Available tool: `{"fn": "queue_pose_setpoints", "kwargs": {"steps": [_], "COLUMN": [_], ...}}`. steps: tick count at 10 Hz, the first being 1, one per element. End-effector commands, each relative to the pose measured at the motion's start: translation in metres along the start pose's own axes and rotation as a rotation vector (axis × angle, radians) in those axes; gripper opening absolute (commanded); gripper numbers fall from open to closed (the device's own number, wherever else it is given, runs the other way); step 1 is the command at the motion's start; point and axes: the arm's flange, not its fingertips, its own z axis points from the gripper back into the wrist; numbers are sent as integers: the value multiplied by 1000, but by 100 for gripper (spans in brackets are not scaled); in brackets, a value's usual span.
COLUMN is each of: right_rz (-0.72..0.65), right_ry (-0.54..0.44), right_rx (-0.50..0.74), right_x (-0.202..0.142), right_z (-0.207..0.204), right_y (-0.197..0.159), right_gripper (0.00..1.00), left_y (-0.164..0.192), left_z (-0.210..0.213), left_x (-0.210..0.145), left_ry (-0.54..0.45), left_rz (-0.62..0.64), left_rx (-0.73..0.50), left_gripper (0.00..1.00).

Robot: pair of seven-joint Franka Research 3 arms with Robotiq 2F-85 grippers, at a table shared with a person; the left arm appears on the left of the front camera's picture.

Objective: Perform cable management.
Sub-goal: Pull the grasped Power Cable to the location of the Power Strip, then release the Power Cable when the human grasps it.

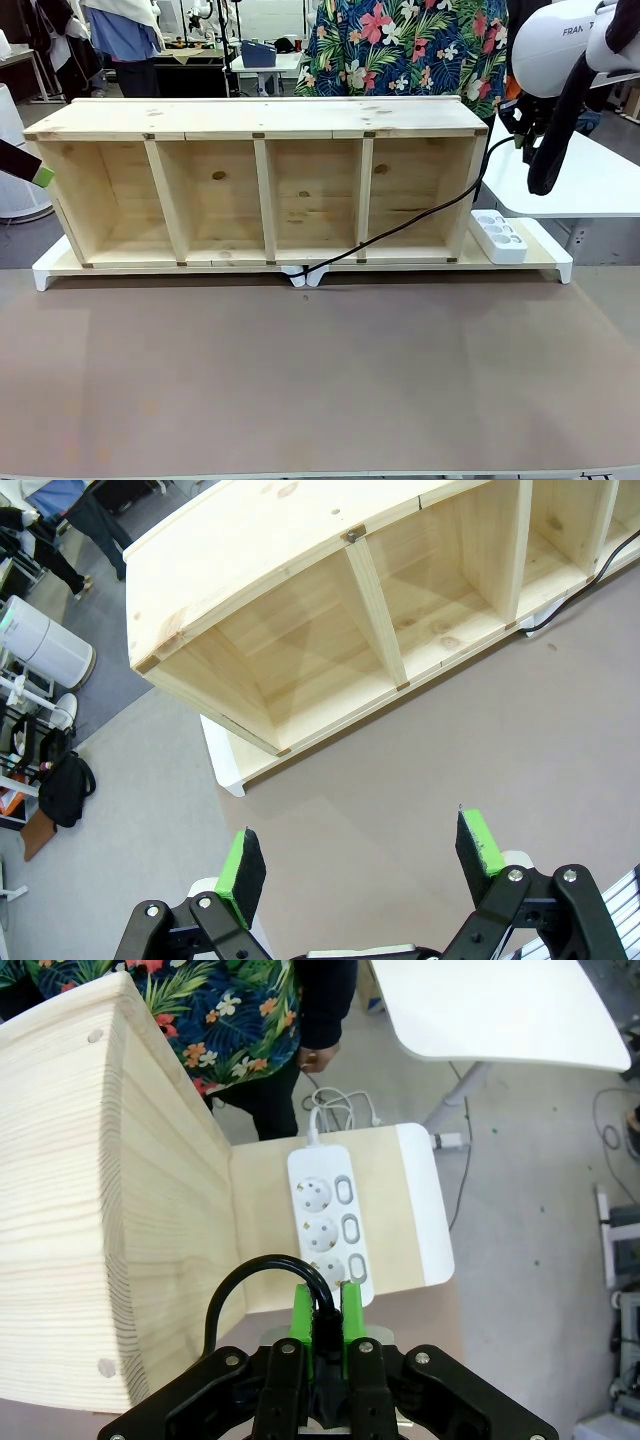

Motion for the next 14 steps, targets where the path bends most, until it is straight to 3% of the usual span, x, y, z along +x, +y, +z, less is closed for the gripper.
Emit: {"fn": "queue_pose_setpoints", "kwargs": {"steps": [1, 14], "right_rz": [1, 1], "right_ry": [-8, -8], "right_rx": [0, 0], "right_x": [1, 1], "right_z": [1, 1], "right_y": [0, 0], "right_gripper": [14, 14], "left_y": [0, 0], "left_z": [-1, -1], "left_x": [2, 2], "left_ry": [-10, -10], "left_rz": [0, 0], "left_rx": [3, 3], "left_gripper": [100, 100]}}
